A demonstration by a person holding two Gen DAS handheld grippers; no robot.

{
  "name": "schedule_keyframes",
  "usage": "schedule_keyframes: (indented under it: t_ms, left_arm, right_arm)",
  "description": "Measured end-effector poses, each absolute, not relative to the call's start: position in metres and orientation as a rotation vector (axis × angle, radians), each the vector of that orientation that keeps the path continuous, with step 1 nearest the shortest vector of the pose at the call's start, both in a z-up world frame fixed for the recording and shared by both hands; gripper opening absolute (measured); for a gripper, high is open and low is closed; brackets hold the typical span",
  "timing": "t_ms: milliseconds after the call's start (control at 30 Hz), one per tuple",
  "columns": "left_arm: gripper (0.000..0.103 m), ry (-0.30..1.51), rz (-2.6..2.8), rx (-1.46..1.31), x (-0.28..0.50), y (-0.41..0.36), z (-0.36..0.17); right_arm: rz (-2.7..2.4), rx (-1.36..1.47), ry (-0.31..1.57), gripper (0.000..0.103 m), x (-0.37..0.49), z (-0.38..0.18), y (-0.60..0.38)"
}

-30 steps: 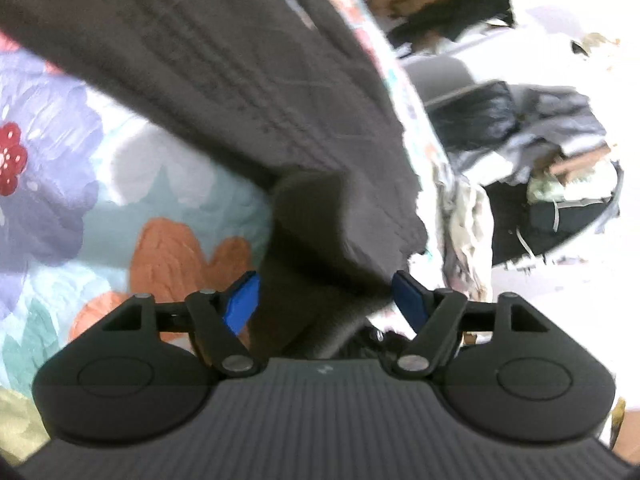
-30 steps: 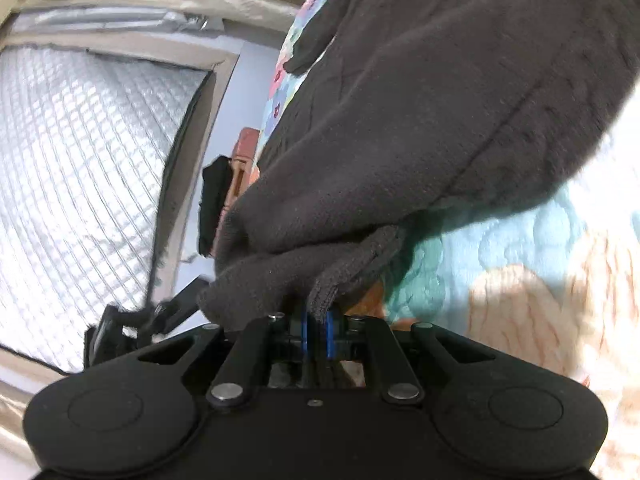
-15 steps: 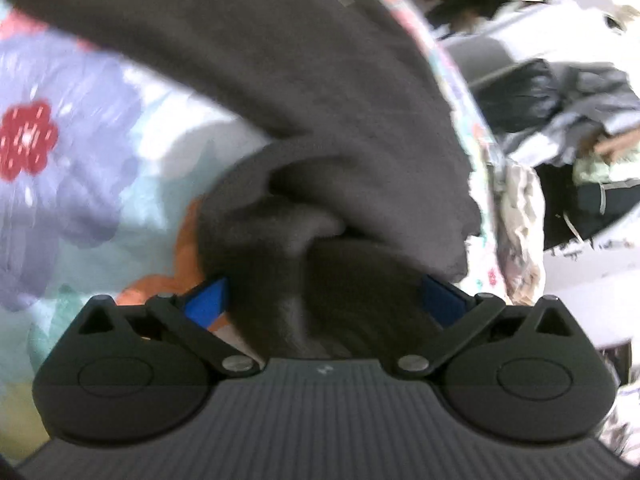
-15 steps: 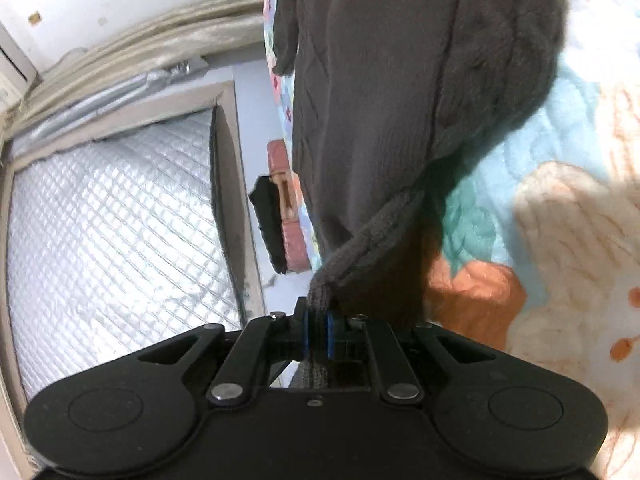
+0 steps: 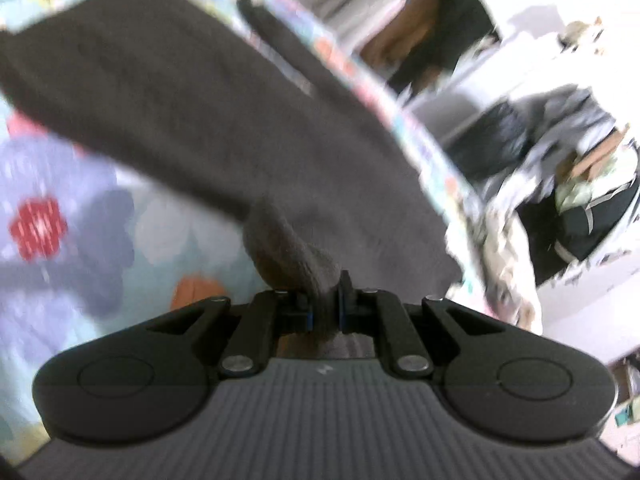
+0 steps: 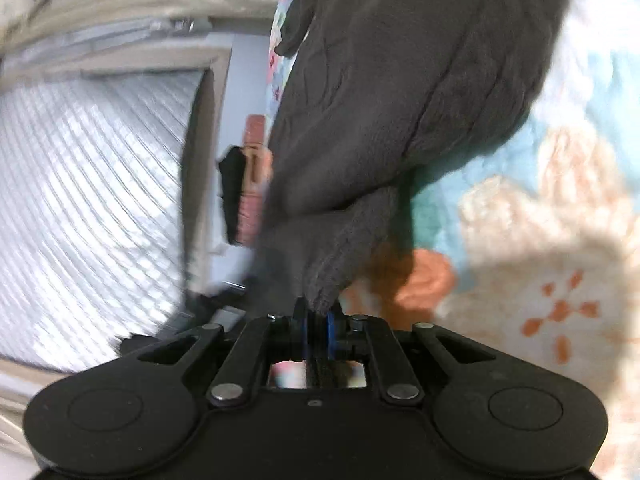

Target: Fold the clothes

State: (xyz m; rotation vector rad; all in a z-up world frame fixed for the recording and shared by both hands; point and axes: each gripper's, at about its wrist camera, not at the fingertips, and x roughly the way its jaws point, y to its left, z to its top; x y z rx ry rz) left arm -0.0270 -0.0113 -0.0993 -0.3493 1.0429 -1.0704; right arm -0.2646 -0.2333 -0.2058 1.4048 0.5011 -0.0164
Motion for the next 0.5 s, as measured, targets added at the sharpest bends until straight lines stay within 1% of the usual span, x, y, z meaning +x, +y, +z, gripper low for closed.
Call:
schedule_keyframes:
  t_ms: [67,100,133,167,233,267,333,400,467,500]
  left_arm:
    - [0.009,1.005,-1.046,-0.289,-0.014,-0.005,-0.082]
    - [0.009,0.977,-1.013,-0.197,-0.007,-0.005,-0.072]
    - [0.01,0.949,-0.981,-0.102,-0.001,-0.007,-0.063]
    - [0.01,0.928,-0.958,0.012,0.002,-0.013,-0.057]
    - [0.011,0.901,-0.91,0.241,0.014,-0.028,-0.055]
    - [0.012,0.915,-0.895,0.271,0.022,-0.037,-0.059]
    - [0.012,0.972,-0.888,0.236,0.04,-0.044,-0.073]
    - [0.019,0.986,-0.85,0.19,0.05,-0.05,-0.089]
    - [0.045,0.985,-0.788,0.181,0.052,-0.054,-0.105]
    - [0.045,0.99,-0.755,0.194,0.05,-0.056,-0.111]
  right_arm:
    - [-0.111,1.242,0.538,0.041,-0.268,-0.188,-0.237]
    - [-0.185,1.125,0.55,0.063,-0.268,-0.176,-0.239]
    - [-0.262,1.014,0.553,0.071,-0.27,-0.166,-0.243]
    - [-0.333,0.931,0.543,0.071,-0.276,-0.16,-0.249]
    - [-0.433,0.855,0.519,0.071,-0.288,-0.157,-0.267]
    - [-0.475,0.87,0.507,0.071,-0.295,-0.16,-0.278]
    - [-0.537,0.939,0.487,0.071,-0.306,-0.17,-0.299]
    - [-0.571,1.007,0.469,0.071,-0.314,-0.183,-0.313]
    - [-0.577,1.046,0.454,0.07,-0.32,-0.196,-0.32]
    - [-0.574,1.057,0.44,0.07,-0.322,-0.2,-0.322]
